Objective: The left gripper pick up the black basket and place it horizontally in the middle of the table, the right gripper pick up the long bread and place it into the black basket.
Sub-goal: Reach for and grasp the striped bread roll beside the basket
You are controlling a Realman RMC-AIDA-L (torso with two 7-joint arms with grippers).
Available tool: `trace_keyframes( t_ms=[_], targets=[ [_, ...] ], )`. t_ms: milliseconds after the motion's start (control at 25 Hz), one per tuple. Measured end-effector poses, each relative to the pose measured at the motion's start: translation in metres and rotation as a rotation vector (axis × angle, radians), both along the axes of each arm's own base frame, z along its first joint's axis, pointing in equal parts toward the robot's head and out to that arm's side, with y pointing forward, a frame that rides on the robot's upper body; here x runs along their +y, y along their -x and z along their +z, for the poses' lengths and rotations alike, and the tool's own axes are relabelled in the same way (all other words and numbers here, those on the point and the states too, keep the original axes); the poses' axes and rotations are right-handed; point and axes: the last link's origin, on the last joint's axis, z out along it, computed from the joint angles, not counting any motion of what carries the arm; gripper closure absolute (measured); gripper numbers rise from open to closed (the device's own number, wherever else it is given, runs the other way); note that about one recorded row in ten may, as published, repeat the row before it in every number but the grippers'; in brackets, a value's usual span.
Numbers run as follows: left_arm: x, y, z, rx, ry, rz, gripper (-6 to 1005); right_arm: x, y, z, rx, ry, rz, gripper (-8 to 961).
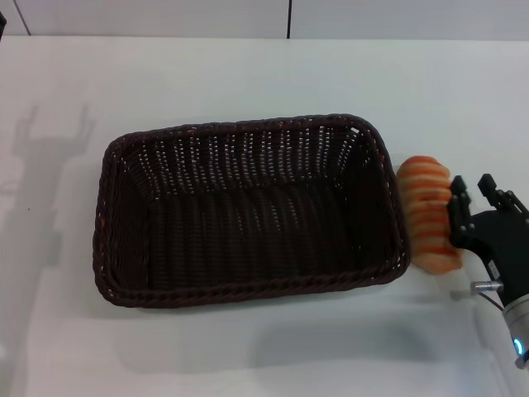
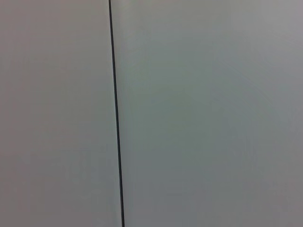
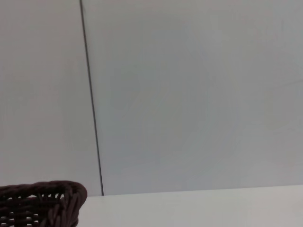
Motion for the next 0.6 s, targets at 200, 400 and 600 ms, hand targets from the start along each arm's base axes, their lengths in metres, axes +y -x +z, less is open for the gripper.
trace_keyframes(
  t_ms=[200,400,600],
  targets=[
    [-0.0001,-0.0002,-0.0006,0.001,0.003,-0.001,203,0.0008,0.0028,-0.0013,-0.006,0.013,0.025,668],
    [0.0001,-0.0023,-0.0033,0.021,0.020,-0.013,203,-0.0041,0.0088,-0.0062,-0.006,0.039,0.063,753],
    [0.0019,-0.0041,-0.0033,0.023,0.020,-0.018,203,-0.0071,0.0093,-0.0095,0.003,0.051,0.055,821]
  ],
)
